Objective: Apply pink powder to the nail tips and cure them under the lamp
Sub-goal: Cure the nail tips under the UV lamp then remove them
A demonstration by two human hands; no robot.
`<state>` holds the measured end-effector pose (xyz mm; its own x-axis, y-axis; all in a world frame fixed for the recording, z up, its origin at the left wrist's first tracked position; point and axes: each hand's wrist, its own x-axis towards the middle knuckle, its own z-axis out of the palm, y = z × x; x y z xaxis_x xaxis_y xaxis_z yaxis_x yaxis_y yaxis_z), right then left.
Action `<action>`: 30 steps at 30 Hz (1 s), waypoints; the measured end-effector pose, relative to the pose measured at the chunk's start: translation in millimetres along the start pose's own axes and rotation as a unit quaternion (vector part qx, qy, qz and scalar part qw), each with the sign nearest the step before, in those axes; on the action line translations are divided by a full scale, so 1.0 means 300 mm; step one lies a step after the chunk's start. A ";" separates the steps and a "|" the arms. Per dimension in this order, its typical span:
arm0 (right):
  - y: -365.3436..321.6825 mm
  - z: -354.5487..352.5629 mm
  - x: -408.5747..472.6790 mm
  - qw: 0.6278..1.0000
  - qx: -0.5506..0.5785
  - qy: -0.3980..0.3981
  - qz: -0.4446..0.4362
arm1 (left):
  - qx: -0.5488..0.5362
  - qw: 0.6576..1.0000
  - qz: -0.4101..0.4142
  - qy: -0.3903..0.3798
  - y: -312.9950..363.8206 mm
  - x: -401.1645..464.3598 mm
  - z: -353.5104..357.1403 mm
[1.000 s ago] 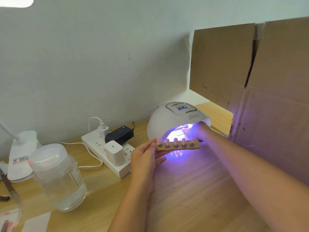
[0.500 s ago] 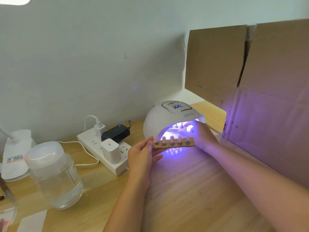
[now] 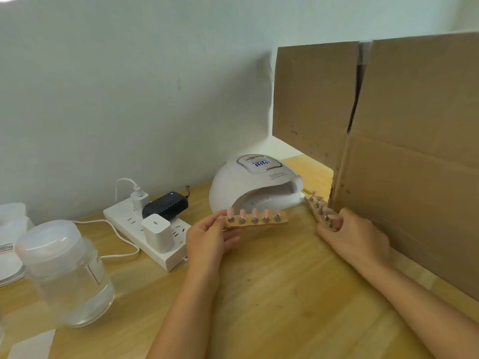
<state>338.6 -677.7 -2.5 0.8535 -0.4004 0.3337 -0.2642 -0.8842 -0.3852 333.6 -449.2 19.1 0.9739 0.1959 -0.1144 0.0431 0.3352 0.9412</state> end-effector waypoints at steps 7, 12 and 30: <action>-0.033 0.012 0.035 0.997 -0.072 0.011 -0.006 | -0.009 1.000 -0.006 -0.006 0.006 -0.004 0.001; -0.062 0.019 0.066 0.997 -0.074 0.007 0.020 | -0.009 1.000 -0.013 -0.016 0.006 0.003 -0.003; -0.067 -0.018 0.025 0.992 0.011 -0.114 -0.056 | -0.038 0.999 -0.027 -0.025 0.006 0.008 -0.011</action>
<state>347.8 -664.2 12.3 0.9567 -0.2338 0.1732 -0.1551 -0.9133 -0.3765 335.4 -445.0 19.4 0.9808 0.1292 -0.1462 0.0807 0.4138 0.9068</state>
